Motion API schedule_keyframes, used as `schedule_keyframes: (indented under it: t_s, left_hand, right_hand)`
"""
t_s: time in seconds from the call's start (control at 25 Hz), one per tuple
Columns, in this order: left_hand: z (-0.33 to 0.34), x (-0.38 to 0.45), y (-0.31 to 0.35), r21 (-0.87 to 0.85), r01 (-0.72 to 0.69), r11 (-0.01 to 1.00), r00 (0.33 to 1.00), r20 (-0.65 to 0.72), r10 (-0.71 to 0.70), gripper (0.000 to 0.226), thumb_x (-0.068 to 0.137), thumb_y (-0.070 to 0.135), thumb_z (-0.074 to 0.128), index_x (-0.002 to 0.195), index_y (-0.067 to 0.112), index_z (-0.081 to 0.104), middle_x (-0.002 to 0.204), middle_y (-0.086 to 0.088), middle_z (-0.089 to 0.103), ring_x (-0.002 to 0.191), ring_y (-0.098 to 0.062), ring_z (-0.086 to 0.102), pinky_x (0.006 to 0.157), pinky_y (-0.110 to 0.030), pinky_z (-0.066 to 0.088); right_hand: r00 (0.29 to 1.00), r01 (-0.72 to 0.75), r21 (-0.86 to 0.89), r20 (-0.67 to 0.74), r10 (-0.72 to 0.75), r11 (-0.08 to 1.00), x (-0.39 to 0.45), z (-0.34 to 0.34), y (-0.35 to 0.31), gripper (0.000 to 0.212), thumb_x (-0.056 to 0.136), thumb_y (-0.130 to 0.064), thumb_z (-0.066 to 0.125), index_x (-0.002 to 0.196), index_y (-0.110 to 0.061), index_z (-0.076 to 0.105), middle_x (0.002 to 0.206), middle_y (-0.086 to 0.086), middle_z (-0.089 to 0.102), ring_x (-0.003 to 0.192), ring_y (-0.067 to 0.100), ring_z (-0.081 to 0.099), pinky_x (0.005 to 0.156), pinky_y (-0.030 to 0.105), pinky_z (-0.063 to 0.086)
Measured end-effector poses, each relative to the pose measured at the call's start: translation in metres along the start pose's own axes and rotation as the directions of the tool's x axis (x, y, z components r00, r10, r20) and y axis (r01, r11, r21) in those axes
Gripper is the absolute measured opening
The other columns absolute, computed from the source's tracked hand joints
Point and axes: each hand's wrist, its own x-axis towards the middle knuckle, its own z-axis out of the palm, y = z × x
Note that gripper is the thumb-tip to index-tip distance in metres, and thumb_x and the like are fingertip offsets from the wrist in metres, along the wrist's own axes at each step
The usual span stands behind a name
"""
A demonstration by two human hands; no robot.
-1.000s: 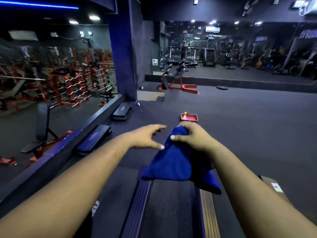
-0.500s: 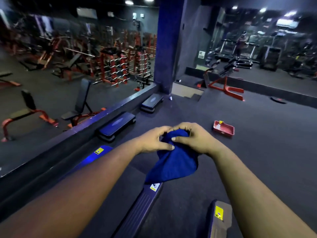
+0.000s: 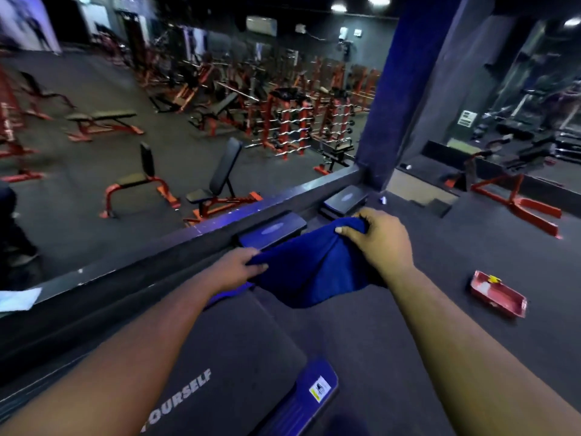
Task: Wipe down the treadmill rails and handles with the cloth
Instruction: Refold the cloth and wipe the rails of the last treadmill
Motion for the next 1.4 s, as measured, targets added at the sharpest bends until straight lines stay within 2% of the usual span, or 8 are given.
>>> schedule_keyframes:
  t_s: [0.2,0.32,0.44,0.64,0.84,1.04,1.2,1.4]
  left_hand:
    - [-0.060,-0.002,-0.016,-0.364,0.033,0.931,0.862,-0.462,-0.211,0.039,0.087,0.034,0.075,0.083,-0.004,0.065,0.068,-0.011,0.063,0.059,-0.019,0.055,0.057,-0.032,0.043]
    - [-0.102,0.005,-0.057,-0.634,0.000,0.774,0.683,-0.565,-0.463,0.046,0.086,0.035,0.075,0.081,-0.009,0.064,0.067,-0.014,0.059,0.061,-0.021,0.051,0.056,-0.032,0.036]
    - [-0.116,0.006,-0.073,-0.672,0.002,0.740,0.653,-0.560,-0.510,0.040,0.092,0.033,0.069,0.077,-0.004,0.067,0.063,-0.012,0.062,0.052,-0.019,0.051,0.046,-0.022,0.034]
    - [-0.190,0.001,-0.111,-0.790,-0.033,0.612,0.420,-0.566,-0.709,0.037,0.092,0.049,0.063,0.075,0.016,0.063,0.062,-0.006,0.058,0.047,-0.013,0.052,0.047,-0.023,0.047]
    - [-0.248,-0.041,-0.120,-0.790,-0.013,0.613,0.192,-0.604,-0.774,0.027,0.086,0.036,0.074,0.083,0.009,0.069,0.072,-0.006,0.063,0.063,-0.016,0.052,0.055,-0.027,0.041]
    - [-0.267,-0.112,-0.075,-0.772,0.040,0.634,-0.135,-0.633,-0.762,0.010,0.090,0.013,0.064,0.096,0.017,0.072,0.072,0.009,0.069,0.059,-0.003,0.057,0.056,-0.019,0.046]
    - [-0.240,-0.174,-0.026,-0.762,-0.097,0.640,-0.273,-0.598,-0.753,0.022,0.090,0.011,0.061,0.110,0.013,0.069,0.094,-0.002,0.073,0.083,-0.015,0.065,0.076,-0.032,0.054]
    - [-0.160,-0.237,0.014,-0.767,-0.226,0.600,-0.426,-0.476,-0.769,0.027,0.087,-0.008,0.058,0.110,0.006,0.058,0.099,-0.004,0.064,0.085,0.000,0.063,0.080,-0.018,0.050]
  right_hand:
    - [0.969,-0.182,0.177,0.200,0.146,0.967,0.073,0.063,-0.042,0.052,0.080,-0.055,0.073,0.063,-0.016,0.043,0.058,0.000,0.051,0.058,0.022,0.052,0.049,0.035,0.034]
    - [0.916,-0.162,0.454,0.399,-0.038,0.876,0.120,0.148,-0.112,0.042,0.082,-0.043,0.077,0.071,-0.007,0.059,0.066,0.003,0.060,0.063,0.019,0.057,0.059,0.037,0.045]
    - [0.826,-0.202,0.680,0.505,-0.250,0.705,0.130,0.212,-0.176,0.025,0.085,-0.031,0.076,0.086,-0.008,0.068,0.078,0.007,0.073,0.068,0.013,0.065,0.065,0.031,0.051]
    - [0.406,0.107,0.794,0.514,-0.756,0.598,0.165,0.329,-0.301,0.016,0.088,-0.033,0.065,0.088,-0.018,0.069,0.080,-0.005,0.071,0.072,0.007,0.062,0.071,0.034,0.050]
    - [-0.114,0.109,0.832,0.554,-0.825,0.543,0.205,0.350,-0.397,0.024,0.098,-0.013,0.052,0.085,-0.010,0.073,0.080,0.001,0.071,0.071,0.006,0.060,0.075,0.032,0.049]
    - [-0.150,-0.046,0.749,0.649,-0.746,0.661,0.193,0.323,-0.488,0.021,0.100,-0.021,0.056,0.118,-0.017,0.064,0.095,0.000,0.069,0.081,0.000,0.063,0.080,0.026,0.046]
    - [-0.341,-0.063,0.625,0.719,-0.606,0.778,0.100,0.301,-0.518,0.101,0.074,-0.087,0.049,0.154,-0.029,0.026,0.155,-0.004,0.037,0.140,0.015,0.039,0.117,0.040,0.034]
    - [-0.586,-0.260,0.235,0.733,-0.346,0.937,-0.051,0.264,-0.527,0.115,0.053,-0.104,0.042,0.145,-0.034,0.043,0.142,0.003,0.056,0.118,0.028,0.063,0.095,0.056,0.054]
